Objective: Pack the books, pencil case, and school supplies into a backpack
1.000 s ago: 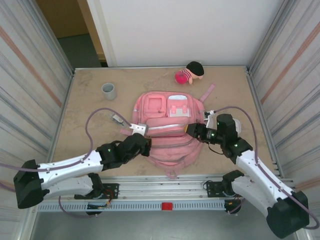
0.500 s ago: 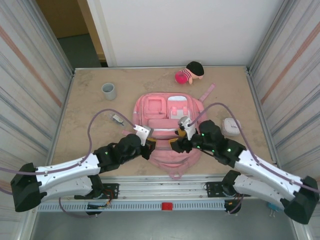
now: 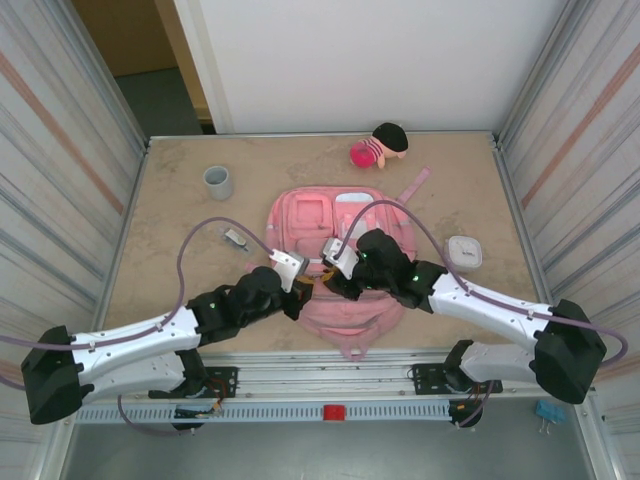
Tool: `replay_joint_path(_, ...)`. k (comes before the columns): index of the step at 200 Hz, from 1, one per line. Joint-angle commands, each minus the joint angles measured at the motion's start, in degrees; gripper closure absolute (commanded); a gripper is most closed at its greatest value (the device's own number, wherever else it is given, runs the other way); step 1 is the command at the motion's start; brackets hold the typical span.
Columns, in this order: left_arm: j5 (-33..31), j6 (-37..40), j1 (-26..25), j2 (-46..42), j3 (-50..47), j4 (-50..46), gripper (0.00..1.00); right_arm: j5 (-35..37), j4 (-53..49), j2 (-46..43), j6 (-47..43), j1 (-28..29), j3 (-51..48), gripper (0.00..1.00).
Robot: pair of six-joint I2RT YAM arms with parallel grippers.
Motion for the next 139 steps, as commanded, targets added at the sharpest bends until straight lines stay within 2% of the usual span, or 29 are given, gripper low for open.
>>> replay_joint_path(1, -1.11, -0.77, 1.52, -3.58, 1.07, -0.84, 1.0, -0.91, 0.7, -1.19, -2.57, -0.7, 2.15, 1.0)
replay_joint_path(23, 0.73, -2.36, 5.09, -5.37, 0.11, -2.42, 1.0, -6.13, -0.44, -3.43, -4.77, -1.99, 1.28, 1.0)
replay_joint_path(66, 3.54, -0.86, 11.92, -6.53, -0.78, -6.09, 1.0, -17.34, -5.23, -6.99, -8.38, -5.51, 0.74, 1.0)
replay_joint_path(97, 4.9, 0.27, 16.0, -5.3, -1.81, -6.09, 1.0, -20.84, -8.11, -9.16, -9.52, -7.42, 0.65, 1.0)
replay_joint_path(139, 4.38, 0.75, 19.14, -3.22, -3.94, -1.37, 1.0, -24.62, -8.18, -10.95, -9.43, -8.58, 0.26, 1.0)
